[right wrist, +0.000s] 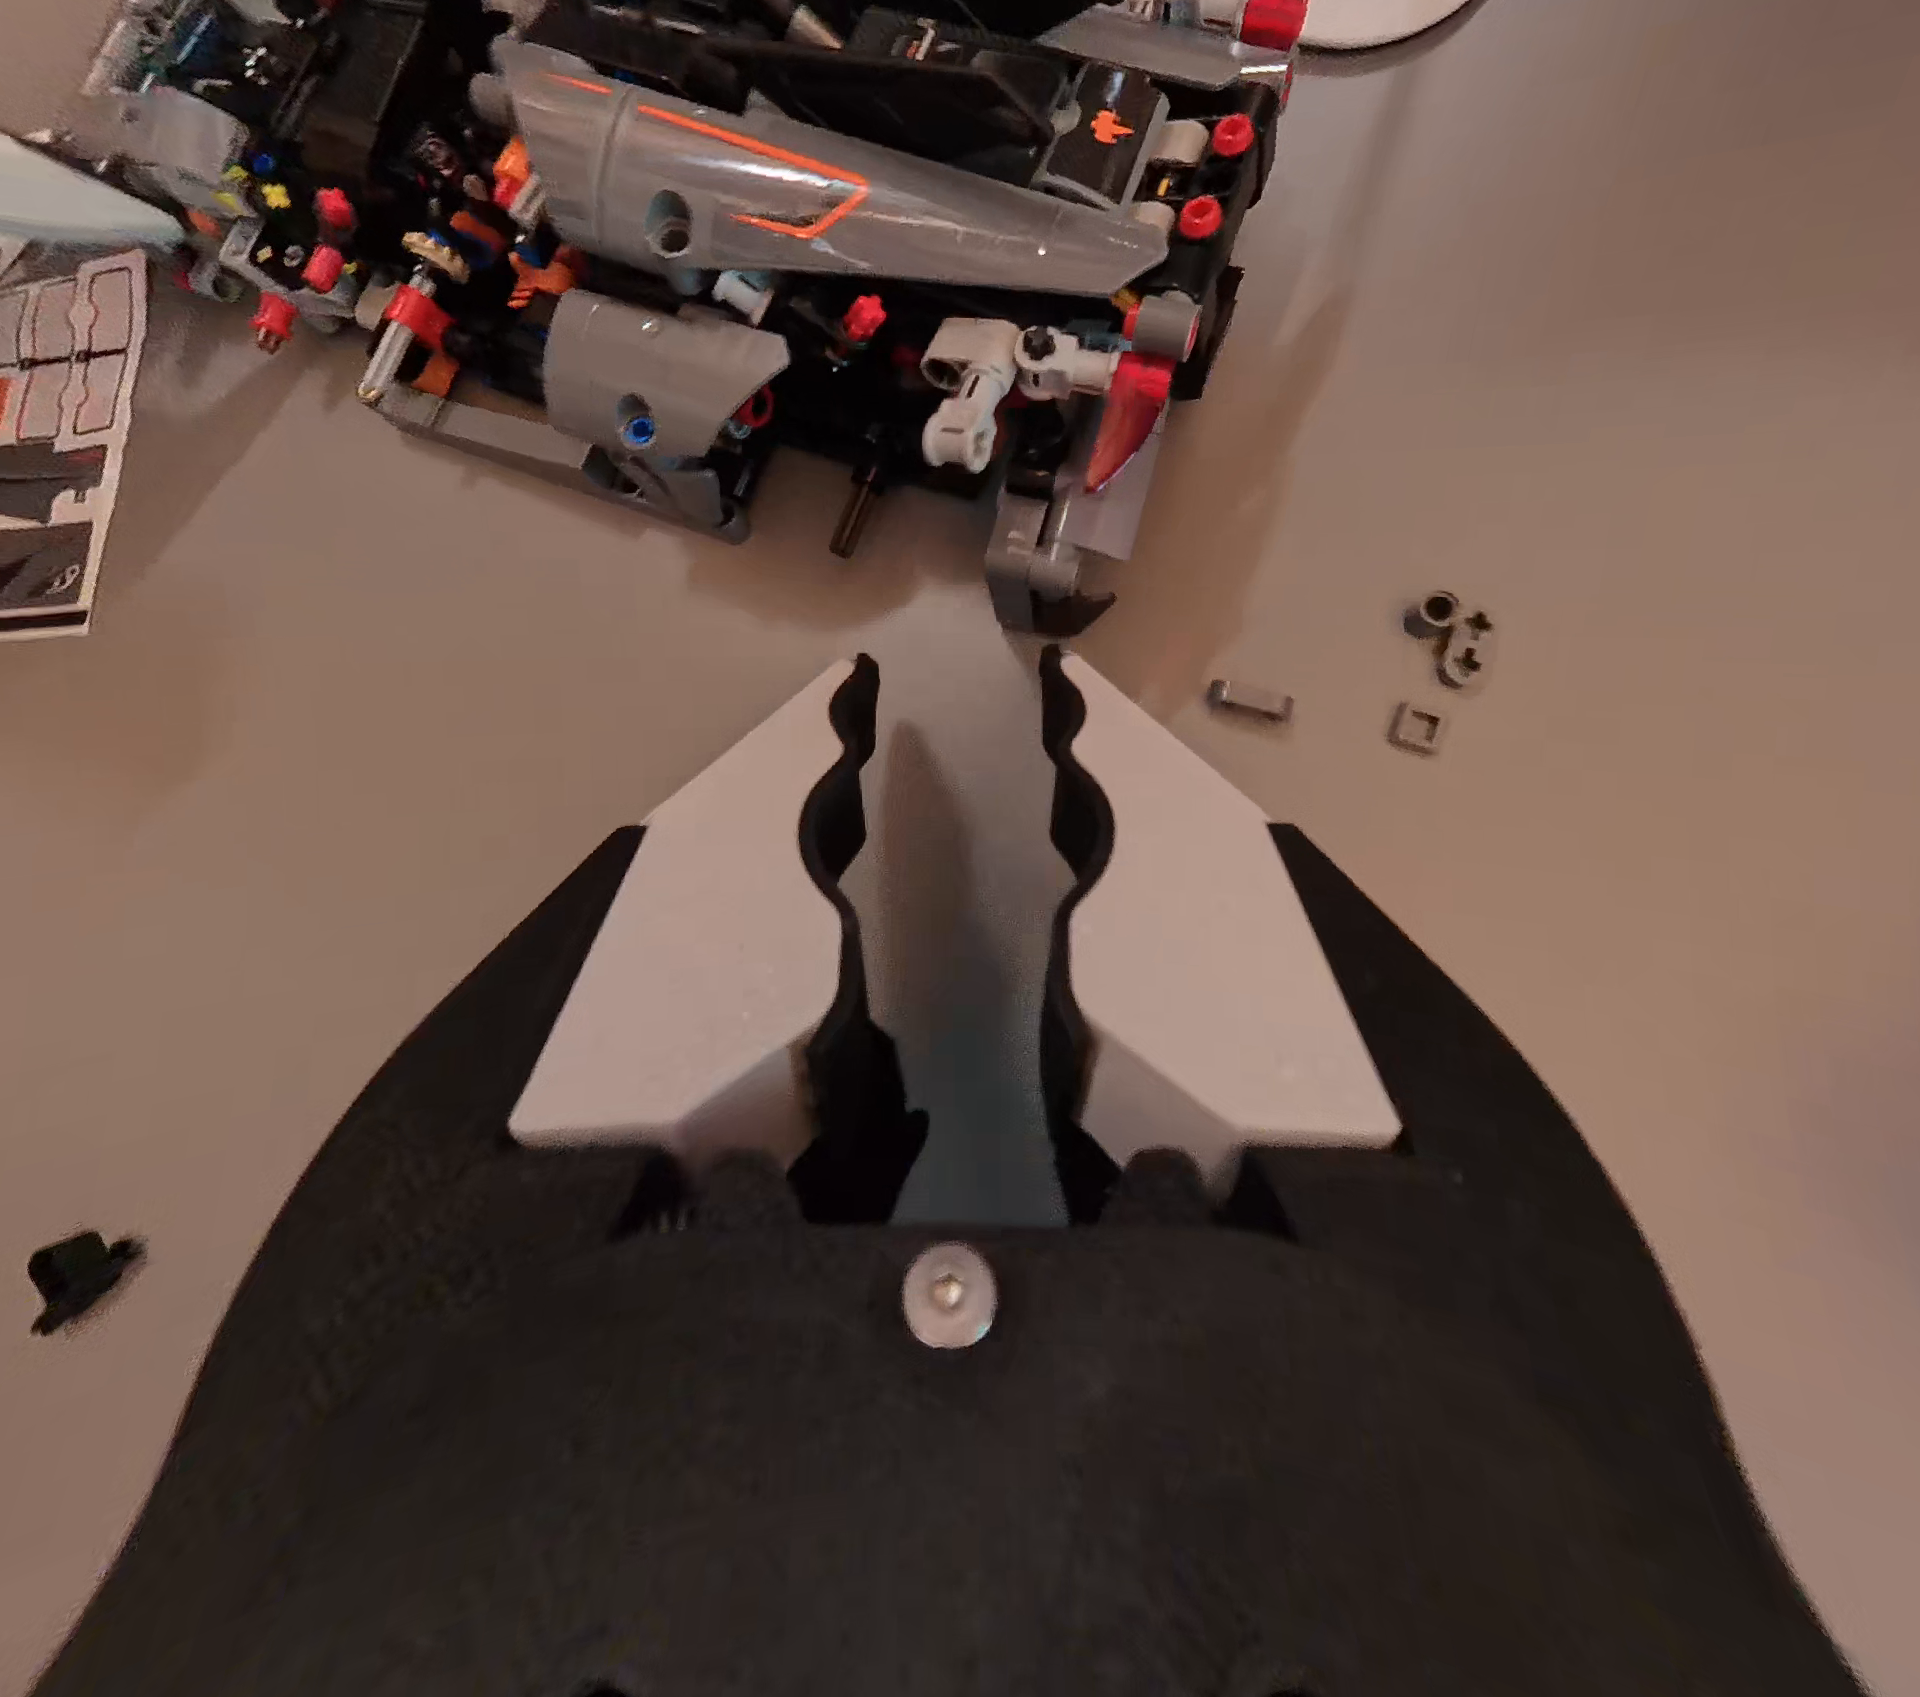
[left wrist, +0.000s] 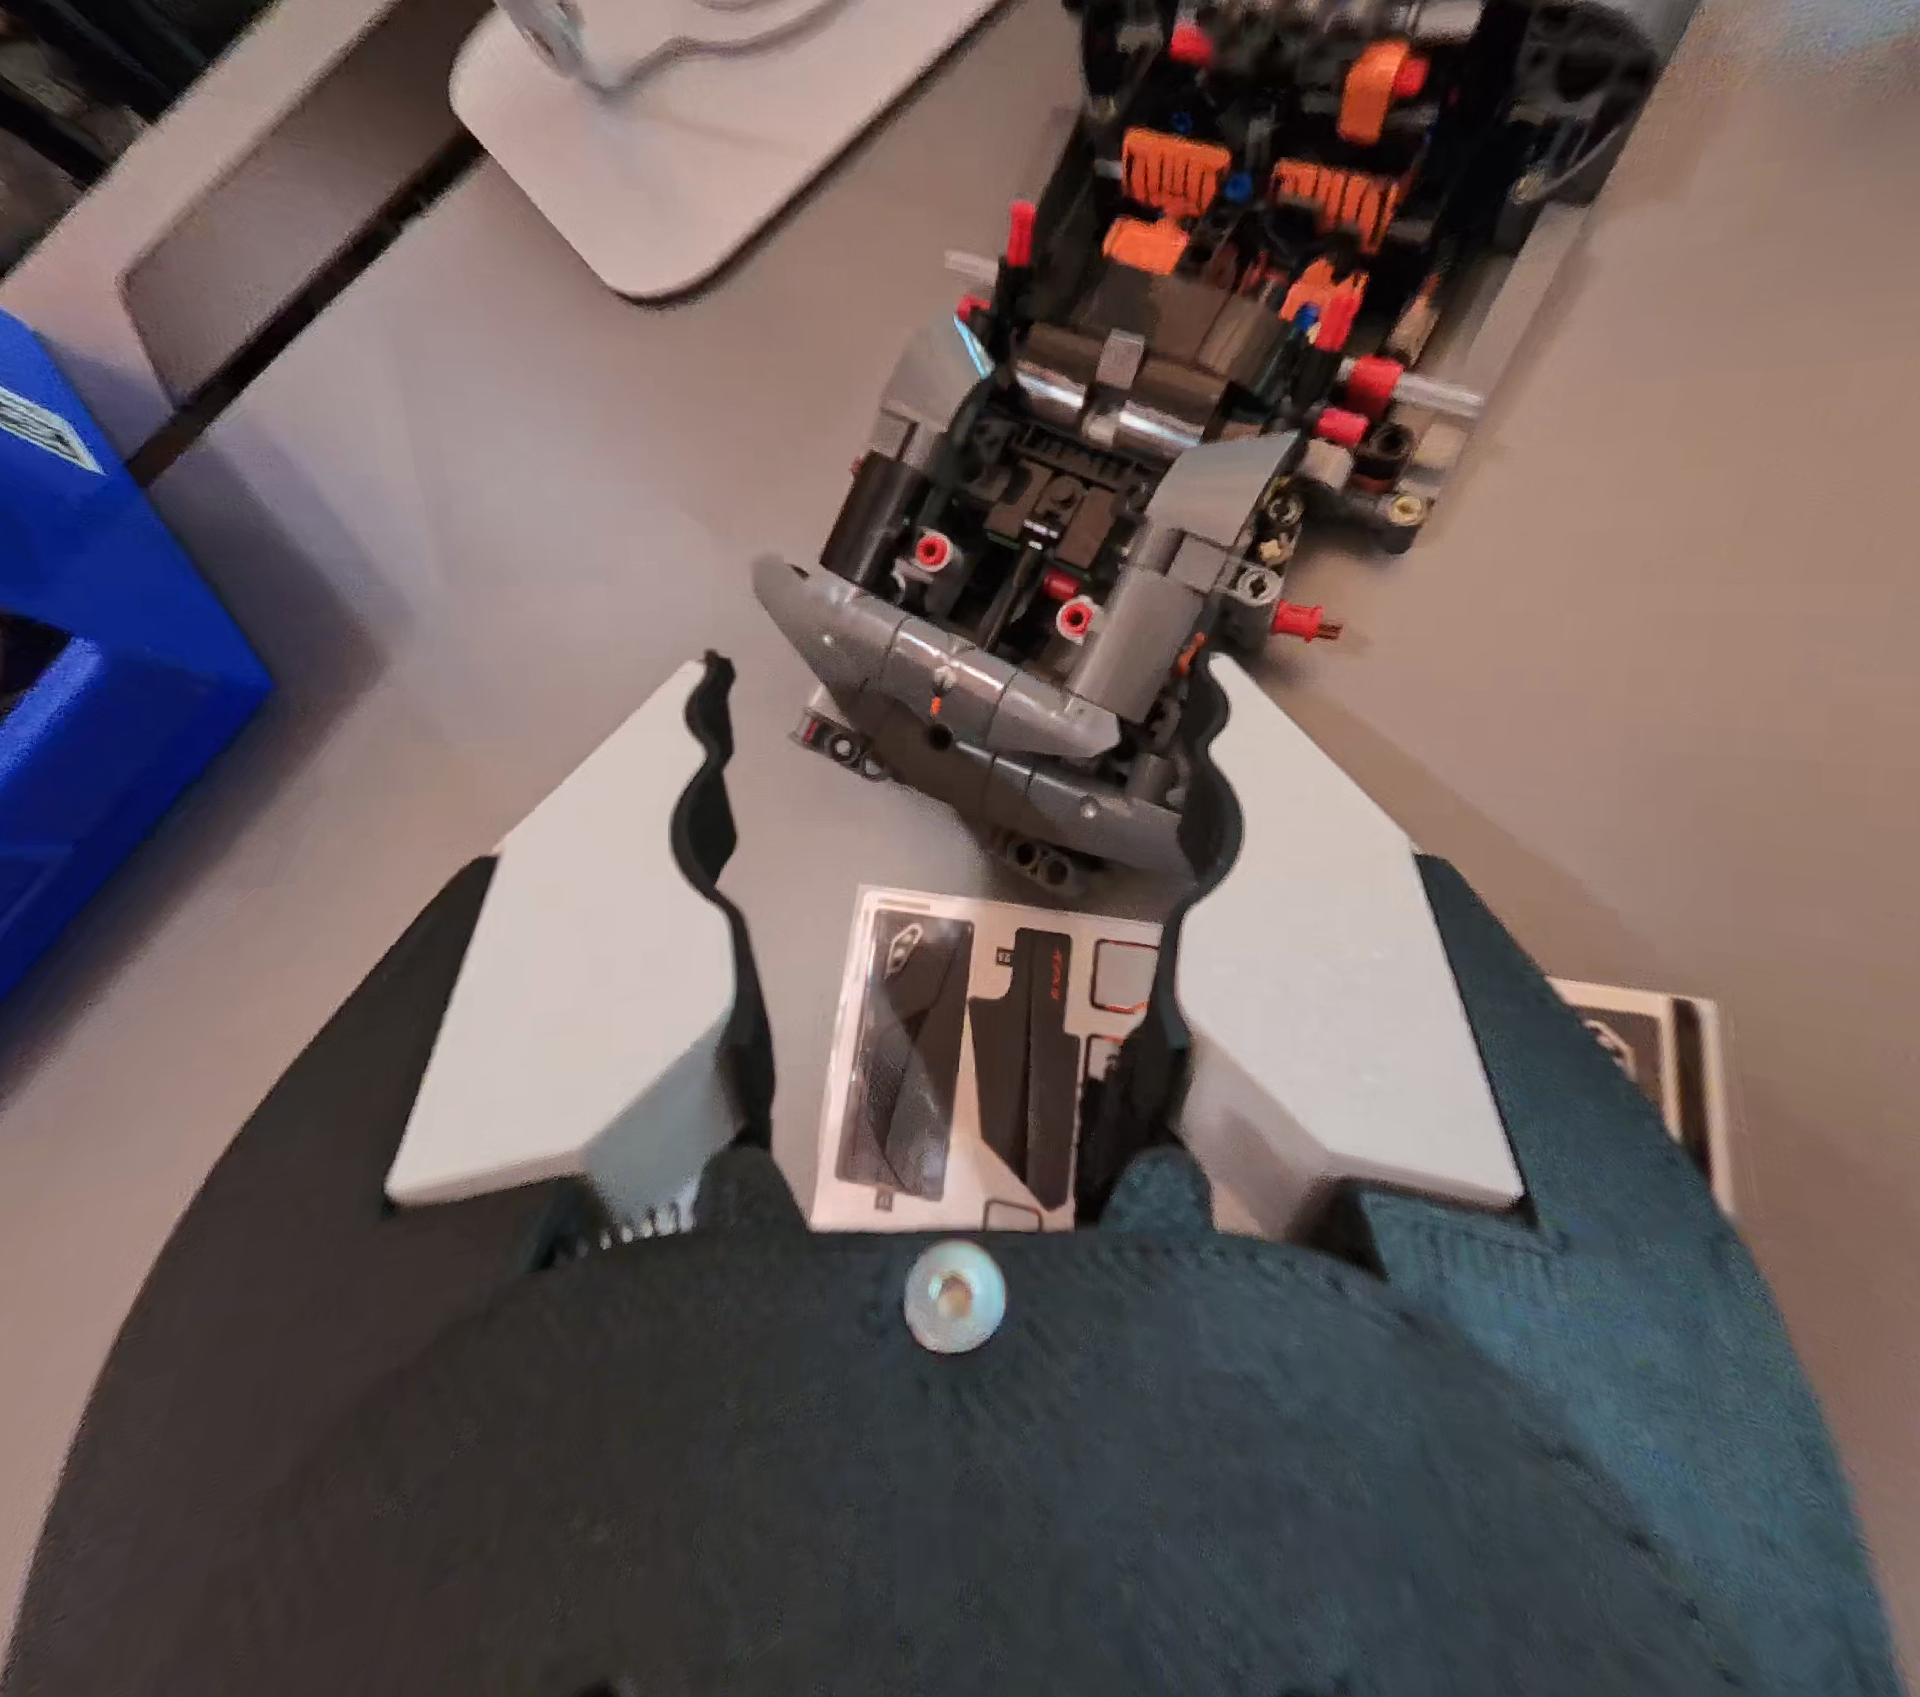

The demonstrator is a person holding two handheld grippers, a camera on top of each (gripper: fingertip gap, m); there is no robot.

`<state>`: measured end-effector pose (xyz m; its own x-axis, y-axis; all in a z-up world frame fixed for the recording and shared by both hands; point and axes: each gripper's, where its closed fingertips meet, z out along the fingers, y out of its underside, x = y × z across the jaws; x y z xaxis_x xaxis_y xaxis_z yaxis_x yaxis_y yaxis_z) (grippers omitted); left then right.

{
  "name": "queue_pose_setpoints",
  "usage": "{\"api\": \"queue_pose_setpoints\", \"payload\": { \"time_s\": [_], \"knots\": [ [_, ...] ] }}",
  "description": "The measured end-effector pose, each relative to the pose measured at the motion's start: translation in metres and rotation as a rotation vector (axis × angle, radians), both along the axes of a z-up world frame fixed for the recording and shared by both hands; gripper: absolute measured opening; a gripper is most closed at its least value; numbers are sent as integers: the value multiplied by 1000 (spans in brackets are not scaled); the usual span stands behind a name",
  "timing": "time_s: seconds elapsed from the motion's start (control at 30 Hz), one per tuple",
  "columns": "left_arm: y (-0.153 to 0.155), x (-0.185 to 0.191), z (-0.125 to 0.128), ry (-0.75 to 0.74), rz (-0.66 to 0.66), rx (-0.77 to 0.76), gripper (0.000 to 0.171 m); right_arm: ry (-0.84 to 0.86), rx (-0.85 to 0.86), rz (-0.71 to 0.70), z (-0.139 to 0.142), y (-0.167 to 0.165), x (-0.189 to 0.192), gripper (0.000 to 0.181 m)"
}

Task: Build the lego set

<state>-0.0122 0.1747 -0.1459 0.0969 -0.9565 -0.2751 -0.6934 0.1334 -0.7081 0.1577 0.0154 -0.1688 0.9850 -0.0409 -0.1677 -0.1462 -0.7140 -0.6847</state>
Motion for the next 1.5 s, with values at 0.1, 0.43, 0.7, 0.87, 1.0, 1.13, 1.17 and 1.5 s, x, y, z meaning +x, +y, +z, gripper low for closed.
{"api": "queue_pose_setpoints", "payload": {
  "time_s": [0.1, 0.43, 0.7, 0.87, 1.0, 1.13, 1.17, 1.5],
  "knots": [
    [-15, -4, 26, -104, -17, -14, 92, -22, 49, 46, 15, -17, -13, 42],
    [-139, 10, 31, -85, -255, -190, 120, -148, -12, 182, 26, -93, -55, 144],
    [-197, 55, -19, 44, -325, -257, 127, -166, -39, 161, -3, -90, -44, 150],
    [-214, 69, -44, 103, -359, -255, 129, -158, -58, 160, -25, -72, -52, 155],
    [-210, 72, -43, 89, -342, -246, 128, -156, -18, 135, -23, -75, -51, 149],
    [-207, 72, -43, 87, -306, -260, 124, -165, -9, 94, -21, -81, -46, 143],
    [-206, 72, -43, 84, -297, -263, 122, -156, -9, 93, -21, -82, -47, 140],
    [-192, 58, -42, 62, -125, -245, 131, -152, -11, 99, -23, -92, -41, 146]
  ]
}}
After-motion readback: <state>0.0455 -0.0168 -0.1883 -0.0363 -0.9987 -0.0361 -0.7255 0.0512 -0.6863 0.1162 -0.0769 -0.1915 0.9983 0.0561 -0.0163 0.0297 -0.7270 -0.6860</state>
